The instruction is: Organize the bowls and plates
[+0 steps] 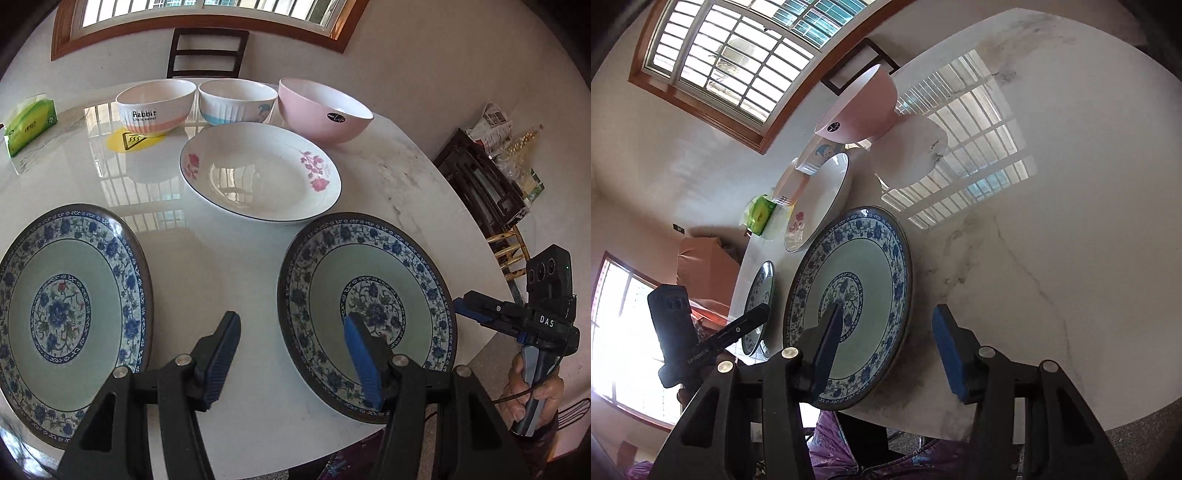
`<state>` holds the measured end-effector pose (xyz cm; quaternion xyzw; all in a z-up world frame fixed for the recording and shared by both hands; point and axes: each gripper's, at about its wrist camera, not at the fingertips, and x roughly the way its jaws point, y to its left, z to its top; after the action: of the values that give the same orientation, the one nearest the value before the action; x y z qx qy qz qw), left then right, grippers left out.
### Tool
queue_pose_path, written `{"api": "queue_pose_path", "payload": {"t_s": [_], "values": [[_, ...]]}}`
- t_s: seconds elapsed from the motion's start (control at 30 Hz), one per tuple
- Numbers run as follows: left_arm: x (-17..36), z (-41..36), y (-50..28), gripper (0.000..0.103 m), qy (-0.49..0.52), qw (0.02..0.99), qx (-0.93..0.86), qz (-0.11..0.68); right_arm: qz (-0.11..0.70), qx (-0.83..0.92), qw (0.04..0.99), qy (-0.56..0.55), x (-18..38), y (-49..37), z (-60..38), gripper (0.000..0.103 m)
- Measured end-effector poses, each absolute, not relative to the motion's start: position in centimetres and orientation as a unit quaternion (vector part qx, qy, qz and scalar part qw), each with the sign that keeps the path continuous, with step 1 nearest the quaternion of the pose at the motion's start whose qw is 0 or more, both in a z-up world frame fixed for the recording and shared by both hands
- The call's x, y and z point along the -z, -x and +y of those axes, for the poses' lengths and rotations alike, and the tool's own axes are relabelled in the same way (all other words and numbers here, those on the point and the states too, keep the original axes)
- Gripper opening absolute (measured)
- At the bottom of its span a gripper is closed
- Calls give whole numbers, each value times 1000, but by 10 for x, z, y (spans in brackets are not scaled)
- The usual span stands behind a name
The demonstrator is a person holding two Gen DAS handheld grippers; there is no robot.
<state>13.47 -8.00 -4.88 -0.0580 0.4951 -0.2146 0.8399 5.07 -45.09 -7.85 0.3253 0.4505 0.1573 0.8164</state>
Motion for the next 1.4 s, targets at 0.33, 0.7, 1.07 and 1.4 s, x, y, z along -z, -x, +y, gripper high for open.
{"api": "queue_pose_path", "payload": {"t_s": [0.33,0.7,1.07,1.4], "values": [[77,-74,-148,59,119,808,225,531,470,-176,800,-330,96,-67,-443,37],[77,-79,-141,19,95,817,216,525,471,-176,794,-342,106,-67,-446,14],[51,-73,-130,19,74,850,196,483,464,-186,791,-354,103,-66,-438,14],[37,-50,-117,18,91,867,172,459,455,-212,787,-360,94,-63,-418,15]]}}
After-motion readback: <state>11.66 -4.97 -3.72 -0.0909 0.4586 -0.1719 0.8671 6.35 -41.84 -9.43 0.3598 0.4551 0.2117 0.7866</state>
